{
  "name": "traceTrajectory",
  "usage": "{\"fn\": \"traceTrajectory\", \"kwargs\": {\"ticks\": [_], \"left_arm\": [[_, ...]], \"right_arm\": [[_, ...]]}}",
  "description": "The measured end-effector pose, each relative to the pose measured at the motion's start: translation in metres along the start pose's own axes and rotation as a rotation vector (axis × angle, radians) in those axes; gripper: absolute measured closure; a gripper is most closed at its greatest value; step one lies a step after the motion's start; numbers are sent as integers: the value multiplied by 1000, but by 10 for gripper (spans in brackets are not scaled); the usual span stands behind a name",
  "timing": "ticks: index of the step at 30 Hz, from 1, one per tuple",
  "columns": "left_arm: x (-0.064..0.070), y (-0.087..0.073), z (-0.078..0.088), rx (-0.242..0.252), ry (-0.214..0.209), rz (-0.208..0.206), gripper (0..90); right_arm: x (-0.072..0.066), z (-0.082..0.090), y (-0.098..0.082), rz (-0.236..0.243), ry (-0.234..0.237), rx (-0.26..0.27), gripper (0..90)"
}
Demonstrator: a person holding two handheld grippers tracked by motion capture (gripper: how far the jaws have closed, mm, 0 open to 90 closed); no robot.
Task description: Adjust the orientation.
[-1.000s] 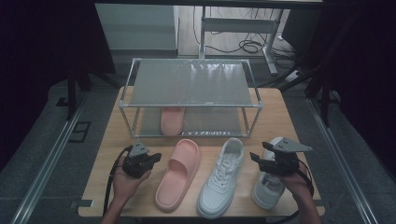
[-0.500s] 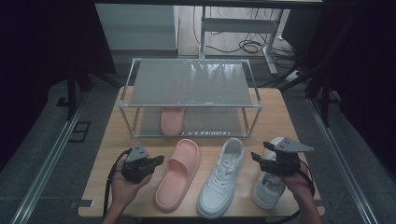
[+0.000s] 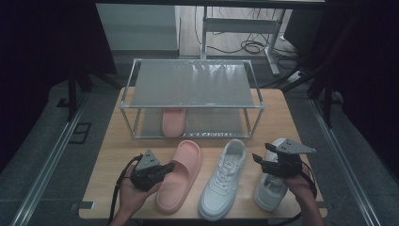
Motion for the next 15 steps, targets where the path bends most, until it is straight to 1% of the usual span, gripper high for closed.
{"fn": "traceTrajectory", "kwargs": {"ticks": [7,11,13,15], "left_arm": [[20,-11,-16,-58,-41,-17,900],[32,-18,-25,-94,-62,-37,900],[36,-22,-28,-114,-68,-51,900],[39,-24,-31,-125,-72,-50,900]], "right_arm": [[1,-1,-2,-1,1,-6,353],[0,-1,-1,0,2,-5,354],[0,-1,-1,0,2,-6,353],[0,-2,-2,0,4,-7,353]]}}
Point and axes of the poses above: each handheld gripper's, and its own axes: z roughly backward along the jaws, y roughly out of its top, x roughly to its right, the point moved 10 cm from there along -z, roughly forward along the jaws, and after that the axes turned 15 degrees about z, right-handed, at the moved point
